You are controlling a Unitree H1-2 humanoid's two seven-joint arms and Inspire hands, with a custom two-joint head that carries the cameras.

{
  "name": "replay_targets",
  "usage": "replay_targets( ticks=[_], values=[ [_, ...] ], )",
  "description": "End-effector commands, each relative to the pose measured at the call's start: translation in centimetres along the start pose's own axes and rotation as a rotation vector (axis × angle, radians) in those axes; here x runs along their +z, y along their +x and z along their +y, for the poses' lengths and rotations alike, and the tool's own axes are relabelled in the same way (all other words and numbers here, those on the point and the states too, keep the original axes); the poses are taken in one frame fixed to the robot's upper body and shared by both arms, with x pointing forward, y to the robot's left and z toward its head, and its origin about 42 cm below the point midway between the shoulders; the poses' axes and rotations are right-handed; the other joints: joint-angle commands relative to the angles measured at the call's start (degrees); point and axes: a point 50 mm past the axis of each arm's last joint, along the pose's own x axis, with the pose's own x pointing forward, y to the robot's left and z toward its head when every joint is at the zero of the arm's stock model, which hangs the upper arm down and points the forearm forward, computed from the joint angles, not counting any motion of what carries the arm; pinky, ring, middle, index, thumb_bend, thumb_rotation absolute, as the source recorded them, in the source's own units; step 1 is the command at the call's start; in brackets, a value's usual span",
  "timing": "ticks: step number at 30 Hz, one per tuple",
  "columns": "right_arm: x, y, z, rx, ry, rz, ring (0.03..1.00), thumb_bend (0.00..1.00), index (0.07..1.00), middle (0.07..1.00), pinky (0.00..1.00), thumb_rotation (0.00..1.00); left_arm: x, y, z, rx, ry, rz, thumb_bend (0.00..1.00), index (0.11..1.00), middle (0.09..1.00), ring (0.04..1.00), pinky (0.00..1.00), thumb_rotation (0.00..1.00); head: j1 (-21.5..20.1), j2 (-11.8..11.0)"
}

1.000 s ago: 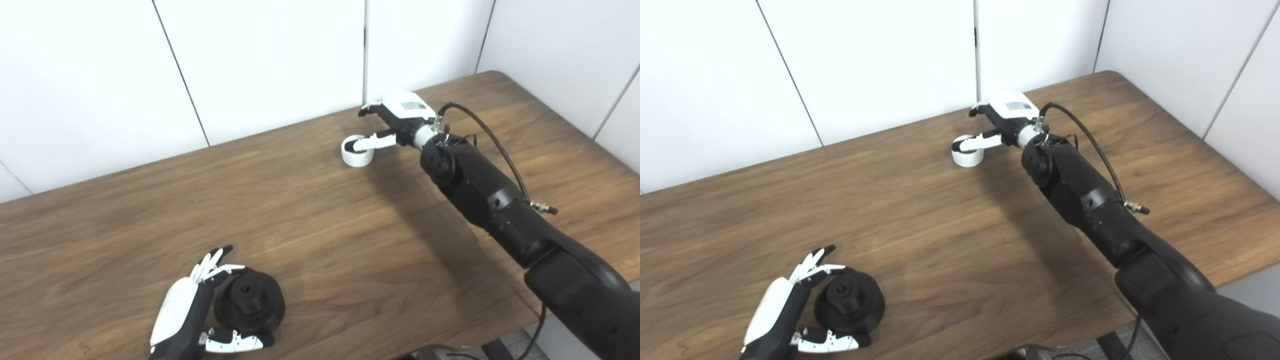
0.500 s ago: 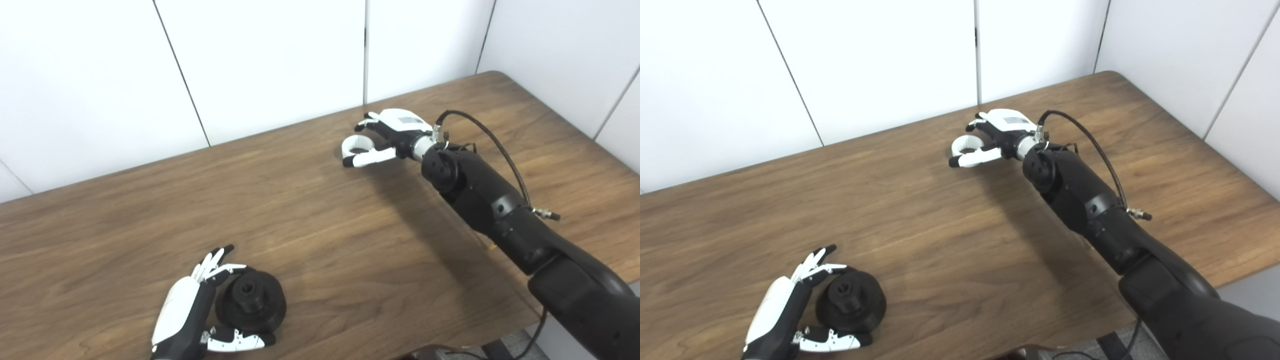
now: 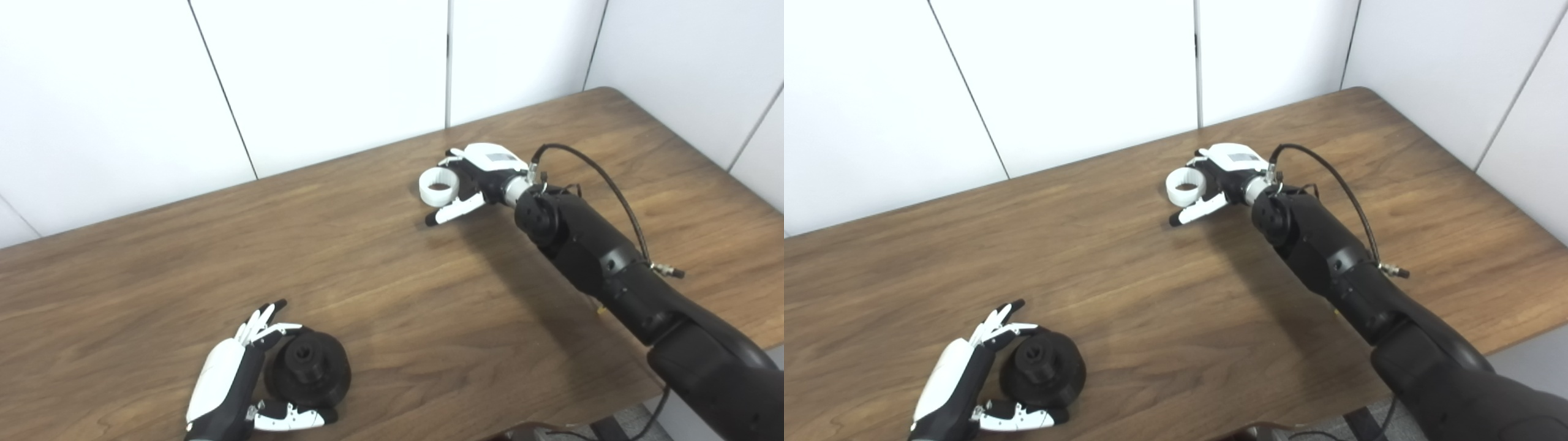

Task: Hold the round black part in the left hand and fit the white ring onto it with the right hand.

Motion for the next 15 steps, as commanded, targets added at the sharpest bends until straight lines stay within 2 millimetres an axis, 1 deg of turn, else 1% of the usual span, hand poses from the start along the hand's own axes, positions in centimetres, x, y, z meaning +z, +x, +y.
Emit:
replay_targets(
  ticks=[1, 9, 13, 15],
  values=[
    [0.5, 0.6, -2.2, -0.076, -0.013, -0.017, 0.949, 0.98, 0.827, 0.962, 0.90, 0.65, 0.0, -0.3, 0.4, -0.018, 0.035, -0.001, 0.96, 0.600, 0.973, 1.000, 1.00, 0.23, 0.07, 0.07],
    [0.2, 0.7, -1.3, -0.111, 0.020, -0.003, 0.928, 0.93, 0.804, 0.939, 0.87, 0.56, 0.0, -0.5, 0.5, -0.017, 0.036, 0.002, 0.96, 0.600, 0.972, 1.000, 1.00, 0.22, 0.29, 0.32],
    [0.2, 0.7, -0.9, -0.134, 0.041, 0.007, 0.913, 0.90, 0.776, 0.919, 0.86, 0.49, 0.1, -0.5, 0.5, -0.016, 0.035, 0.001, 0.96, 0.597, 0.971, 1.000, 1.00, 0.22, 0.32, 0.42],
    [0.2, 0.7, -0.7, -0.144, 0.047, 0.009, 0.907, 0.89, 0.769, 0.914, 0.86, 0.48, 0.1, -0.5, 0.5, -0.017, 0.034, 0.002, 0.96, 0.599, 0.972, 1.000, 1.00, 0.22, 0.32, 0.42]
  ],
)
